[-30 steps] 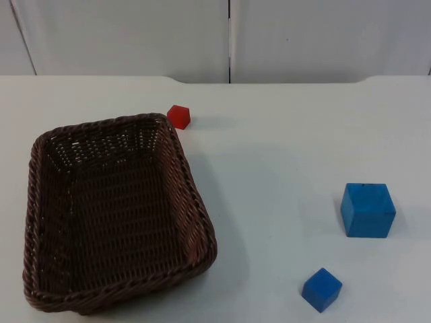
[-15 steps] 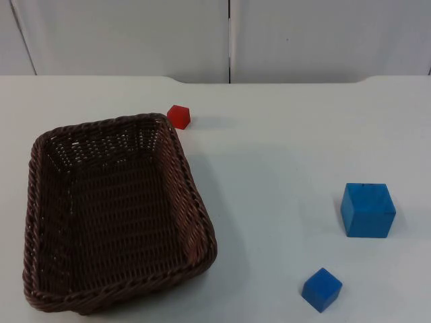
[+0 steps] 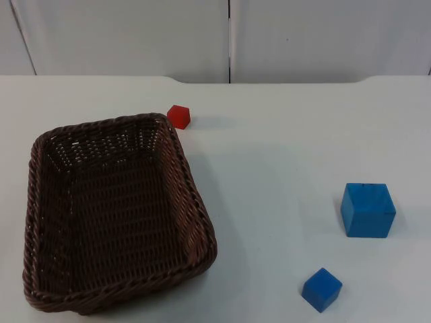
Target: Pick up the basket with the left hand and place the largest block into the basket with the right hand.
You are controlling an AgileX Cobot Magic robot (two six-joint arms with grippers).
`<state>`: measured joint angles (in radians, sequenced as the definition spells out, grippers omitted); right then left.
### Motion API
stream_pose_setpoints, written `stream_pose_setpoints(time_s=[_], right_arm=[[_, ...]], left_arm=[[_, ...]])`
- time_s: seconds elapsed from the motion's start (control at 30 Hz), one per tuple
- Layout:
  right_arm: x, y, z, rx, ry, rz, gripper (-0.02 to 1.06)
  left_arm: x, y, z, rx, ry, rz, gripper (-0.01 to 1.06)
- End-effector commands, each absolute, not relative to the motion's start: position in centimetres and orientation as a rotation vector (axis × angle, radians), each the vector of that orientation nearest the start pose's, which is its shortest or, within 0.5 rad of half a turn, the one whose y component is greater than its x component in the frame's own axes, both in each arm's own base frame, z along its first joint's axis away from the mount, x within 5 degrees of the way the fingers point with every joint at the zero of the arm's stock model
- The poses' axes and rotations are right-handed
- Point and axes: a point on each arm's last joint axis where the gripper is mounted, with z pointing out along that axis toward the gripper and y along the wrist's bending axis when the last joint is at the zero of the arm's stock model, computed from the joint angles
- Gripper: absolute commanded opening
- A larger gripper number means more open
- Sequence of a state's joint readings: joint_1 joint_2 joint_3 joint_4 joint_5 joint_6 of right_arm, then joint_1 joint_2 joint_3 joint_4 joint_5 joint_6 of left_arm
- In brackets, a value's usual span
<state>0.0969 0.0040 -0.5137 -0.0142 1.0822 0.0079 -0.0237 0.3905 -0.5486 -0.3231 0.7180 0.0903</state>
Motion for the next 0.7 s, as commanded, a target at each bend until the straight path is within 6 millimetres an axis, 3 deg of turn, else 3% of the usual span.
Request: stream_pose_setpoints(time_s=[0.0, 0.43, 0.67], right_arm=[[-0.7, -0.2, 28.0, -0.082, 2.046, 0.037, 1.05], [-0.7, -0.2, 28.0, -0.082, 2.046, 0.037, 1.05], [-0.7, -0.2, 28.0, -0.082, 2.046, 0.037, 1.05]], left_arm=[[7.6, -2.1, 31.3, -0.008, 2.008, -0.339, 1.05], [11.0, -2.4, 30.9, 0.004, 2.028, -0.363, 1.05], [14.1, -3.1, 29.9, 0.075, 2.071, -0.412, 1.05]])
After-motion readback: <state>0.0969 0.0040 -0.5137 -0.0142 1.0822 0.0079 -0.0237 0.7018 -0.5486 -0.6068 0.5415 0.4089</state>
